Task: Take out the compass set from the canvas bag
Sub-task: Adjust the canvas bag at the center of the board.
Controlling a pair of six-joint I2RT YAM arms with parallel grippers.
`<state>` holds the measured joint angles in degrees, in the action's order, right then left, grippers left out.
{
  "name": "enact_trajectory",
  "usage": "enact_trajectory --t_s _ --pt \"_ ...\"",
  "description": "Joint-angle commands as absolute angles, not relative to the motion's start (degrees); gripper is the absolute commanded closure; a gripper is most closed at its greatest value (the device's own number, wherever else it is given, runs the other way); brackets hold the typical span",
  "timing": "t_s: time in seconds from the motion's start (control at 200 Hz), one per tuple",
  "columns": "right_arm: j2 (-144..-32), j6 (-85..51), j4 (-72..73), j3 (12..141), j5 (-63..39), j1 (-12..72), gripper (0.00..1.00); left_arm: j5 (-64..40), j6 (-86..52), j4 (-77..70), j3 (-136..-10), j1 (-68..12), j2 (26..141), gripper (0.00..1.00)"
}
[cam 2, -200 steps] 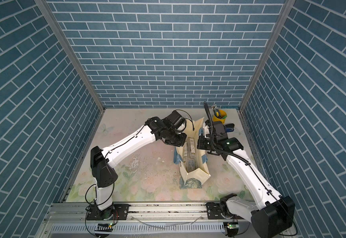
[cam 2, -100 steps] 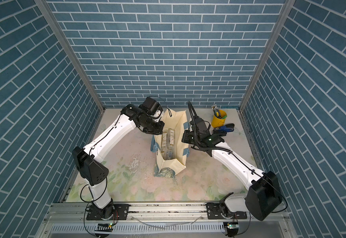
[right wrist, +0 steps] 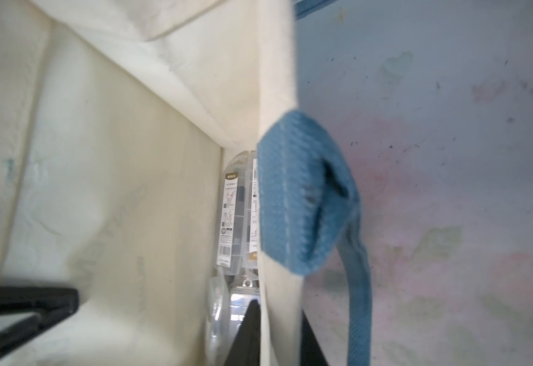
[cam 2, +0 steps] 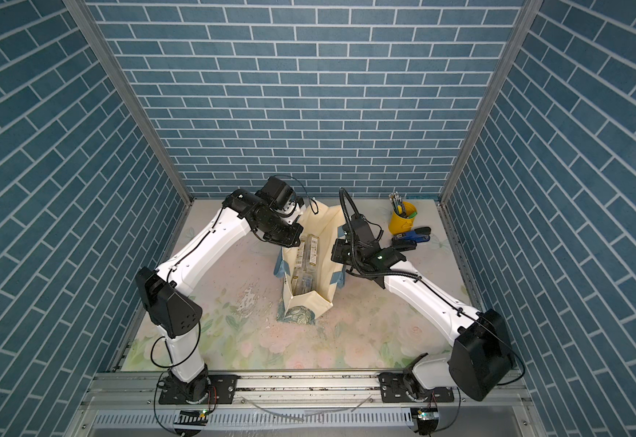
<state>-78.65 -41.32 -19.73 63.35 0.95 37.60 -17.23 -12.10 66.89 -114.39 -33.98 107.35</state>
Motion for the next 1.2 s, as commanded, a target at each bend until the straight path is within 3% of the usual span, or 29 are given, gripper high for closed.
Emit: enact_trajectory --t_s 0.0,0.21,0.425,0.745,0.89,0.975,1.19 --pt "-78.7 -32.0 -25.2 66.2 0.8 35.7 0.63 -20.7 -9.9 62.2 -114.6 -33.8 104.5 1.0" --pt "-76.0 -12.4 -33.2 71.9 -4.7 28.7 0.42 -22.4 -7.6 63.0 -115.1 -33.8 104.5 1.0" --pt "-73.1 5.3 -30.6 76.2 -8.0 28.4 0.23 -23.4 -5.3 65.1 -117.4 -33.8 104.4 1.0" --pt "-81.8 19.2 -27.1 86.9 -12.8 28.6 0.16 -23.8 -3.4 67.7 -119.8 -33.9 105.0 1.0" --pt "-87.7 20.8 -25.6 90.4 -11.8 28.6 0.2 -24.5 -3.2 67.7 -120.1 -33.9 104.8 1.0" --pt "-90.6 21.0 -26.1 92.7 -11.6 28.6 0.29 -24.6 -3.2 67.8 -120.0 -34.0 104.9 1.0" --pt "-91.6 17.9 -24.8 91.0 -13.5 28.6 0.79 -23.9 -3.4 67.9 -119.3 -34.0 104.6 0.98"
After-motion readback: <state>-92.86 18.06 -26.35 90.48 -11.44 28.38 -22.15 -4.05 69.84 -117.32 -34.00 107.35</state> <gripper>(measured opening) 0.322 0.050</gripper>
